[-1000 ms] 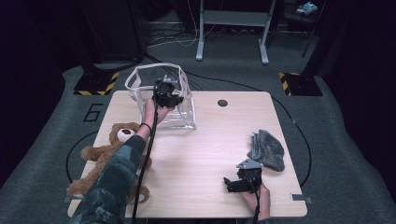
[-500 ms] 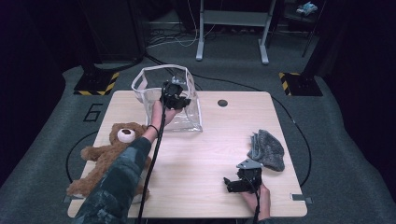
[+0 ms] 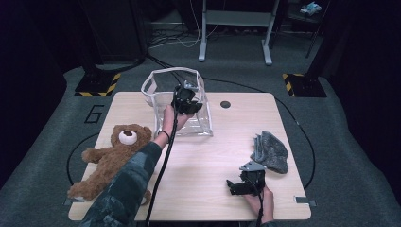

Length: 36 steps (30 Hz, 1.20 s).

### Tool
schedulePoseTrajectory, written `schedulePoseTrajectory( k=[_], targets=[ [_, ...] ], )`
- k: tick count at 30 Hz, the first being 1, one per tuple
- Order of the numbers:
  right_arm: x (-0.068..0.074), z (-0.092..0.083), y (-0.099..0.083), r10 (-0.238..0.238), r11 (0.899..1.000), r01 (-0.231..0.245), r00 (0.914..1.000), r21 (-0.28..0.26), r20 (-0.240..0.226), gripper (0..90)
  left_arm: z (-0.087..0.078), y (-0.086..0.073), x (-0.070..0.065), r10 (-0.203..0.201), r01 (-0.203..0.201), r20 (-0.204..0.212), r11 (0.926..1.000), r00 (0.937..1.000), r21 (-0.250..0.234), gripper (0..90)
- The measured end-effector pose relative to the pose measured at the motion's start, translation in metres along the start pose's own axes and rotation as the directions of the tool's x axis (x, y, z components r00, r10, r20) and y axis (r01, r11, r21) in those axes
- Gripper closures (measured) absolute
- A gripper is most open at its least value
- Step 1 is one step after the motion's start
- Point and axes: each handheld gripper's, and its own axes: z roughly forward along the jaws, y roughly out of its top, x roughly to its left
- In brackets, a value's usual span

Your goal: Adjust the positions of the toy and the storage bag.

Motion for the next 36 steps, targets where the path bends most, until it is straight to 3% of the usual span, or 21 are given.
schedulePoseTrajectory(
  k=[3, 9, 14, 19, 20, 21, 22, 26, 27, 29, 30, 32, 36],
  targets=[
    [-0.001, 0.000, 0.000, -0.013, 1.000, 0.013, 0.9999, 0.003, -0.003, 0.4, 0.002, 0.001, -0.006, -0.015, 0.015, 0.021, 0.9999, 0.9997, -0.007, 77.9],
    [-0.001, 0.000, 0.000, -0.014, 1.000, 0.014, 0.9999, 0.002, -0.006, 0.4, 0.003, 0.000, -0.011, -0.005, 0.006, 0.042, 0.9998, 0.9991, -0.017, 73.5],
    [0.000, 0.000, 0.000, -0.005, 1.000, 0.005, 1.0000, 0.001, -0.003, 0.2, -0.009, 0.000, -0.002, -0.003, 0.005, 0.053, 0.9993, 0.9986, -0.038, 41.0],
    [0.000, 0.001, 0.001, -0.005, 1.000, 0.005, 1.0000, 0.002, -0.007, 0.0, -0.043, -0.008, 0.009, 0.019, -0.018, 0.008, 0.9961, 0.9998, -0.086, 26.8],
    [-0.001, 0.001, 0.001, -0.028, 1.000, 0.028, 0.9996, 0.004, -0.002, 0.0, -0.051, -0.011, 0.014, 0.028, -0.027, 0.011, 0.9954, 0.9995, -0.092, 23.4],
    [0.001, 0.002, 0.002, -0.004, 1.000, 0.004, 1.0000, 0.000, 0.003, 0.0, -0.054, -0.013, 0.016, 0.033, -0.032, 0.004, 0.9944, 0.9994, -0.101, 14.6],
    [0.001, 0.002, 0.002, -0.004, 1.000, 0.004, 1.0000, 0.003, 0.000, 0.0, -0.058, -0.015, 0.019, 0.035, -0.035, 0.001, 0.9941, 0.9994, -0.103, 13.3],
    [0.001, 0.002, 0.003, -0.022, 1.000, 0.022, 0.9997, 0.017, -0.008, 0.0, -0.074, -0.028, 0.041, -0.011, 0.007, -0.034, 0.9939, 0.9994, -0.110, 8.2],
    [0.002, 0.002, 0.005, -0.002, 0.999, 0.002, 0.9999, 0.032, -0.013, 0.0, -0.078, -0.033, 0.047, -0.025, 0.019, -0.054, 0.9929, 0.9983, -0.117, 7.6],
    [0.000, 0.005, 0.010, -0.008, 0.999, 0.009, 1.0000, 0.044, -0.004, 0.0, -0.082, -0.038, 0.057, -0.043, 0.033, -0.081, 0.9930, 0.9958, -0.113, 6.3],
    [0.000, 0.005, 0.012, -0.012, 0.999, 0.012, 0.9999, 0.040, 0.012, 0.0, -0.083, -0.040, 0.060, -0.056, 0.046, -0.088, 0.9930, 0.9946, -0.109, 5.3],
    [0.000, 0.007, 0.020, -0.014, 1.000, 0.014, 0.9999, 0.023, 0.007, 0.0, -0.083, -0.046, 0.073, -0.100, 0.091, -0.100, 0.9915, 0.9899, -0.093, 2.6],
    [0.000, 0.010, 0.045, -0.034, 0.999, 0.034, 0.9994, -0.009, -0.003, 0.0, -0.077, -0.054, 0.085, -0.152, 0.146, -0.103, 0.9874, 0.9831, -0.061, 0.7]
  ],
)
